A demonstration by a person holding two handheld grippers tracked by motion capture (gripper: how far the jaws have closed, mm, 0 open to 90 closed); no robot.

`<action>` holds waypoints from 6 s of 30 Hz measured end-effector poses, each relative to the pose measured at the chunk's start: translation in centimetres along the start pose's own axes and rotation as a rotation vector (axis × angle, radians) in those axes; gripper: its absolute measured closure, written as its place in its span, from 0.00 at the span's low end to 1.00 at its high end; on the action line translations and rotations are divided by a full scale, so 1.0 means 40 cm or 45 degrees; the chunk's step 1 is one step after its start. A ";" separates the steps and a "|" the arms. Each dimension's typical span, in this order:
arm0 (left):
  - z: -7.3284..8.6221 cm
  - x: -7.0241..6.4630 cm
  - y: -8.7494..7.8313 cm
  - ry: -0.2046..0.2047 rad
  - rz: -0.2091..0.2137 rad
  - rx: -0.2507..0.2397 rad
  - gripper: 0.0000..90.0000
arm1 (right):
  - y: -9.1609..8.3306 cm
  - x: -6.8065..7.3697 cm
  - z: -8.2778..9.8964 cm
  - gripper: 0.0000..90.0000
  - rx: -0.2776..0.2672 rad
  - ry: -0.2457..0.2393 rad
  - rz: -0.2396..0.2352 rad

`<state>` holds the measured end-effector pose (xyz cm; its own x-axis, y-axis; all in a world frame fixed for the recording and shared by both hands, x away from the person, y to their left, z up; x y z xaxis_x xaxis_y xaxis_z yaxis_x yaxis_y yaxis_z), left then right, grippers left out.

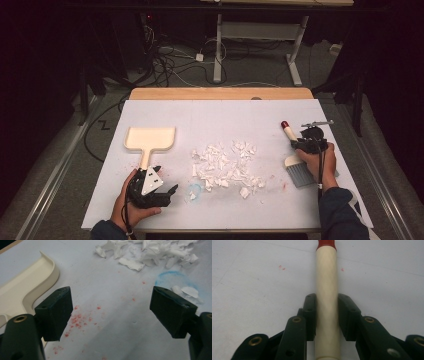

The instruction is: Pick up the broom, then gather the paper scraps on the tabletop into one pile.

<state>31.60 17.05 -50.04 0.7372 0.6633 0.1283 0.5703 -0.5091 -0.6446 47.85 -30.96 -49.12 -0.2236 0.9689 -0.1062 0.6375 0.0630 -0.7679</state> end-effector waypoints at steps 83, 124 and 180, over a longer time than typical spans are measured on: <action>-0.317 -0.244 0.010 0.532 0.815 -0.122 0.72 | -0.370 0.482 0.121 0.60 -0.383 -1.088 -0.929; 0.031 0.025 -0.074 -0.013 -0.077 -0.143 0.20 | -0.297 0.193 -0.015 0.76 -0.515 -0.553 -0.360; 0.037 0.024 -0.044 0.040 -0.036 -0.053 0.20 | -0.007 0.487 -0.152 0.76 -0.485 -0.773 -0.315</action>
<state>30.75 19.38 -49.91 0.7312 0.6605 0.1705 0.6053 -0.5128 -0.6088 47.78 -10.65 -47.13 -0.6895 0.6207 -0.3733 0.7021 0.4462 -0.5549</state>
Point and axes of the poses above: each handheld gripper's, and its own axes: y roughly forward along the jaws, z roughly out of its underside, x roughly to its left, the point moved 4 cm from there along y, roughly forward along the jaws, and after that the axes turned 6 degrees about z, right-handed, at the moved point
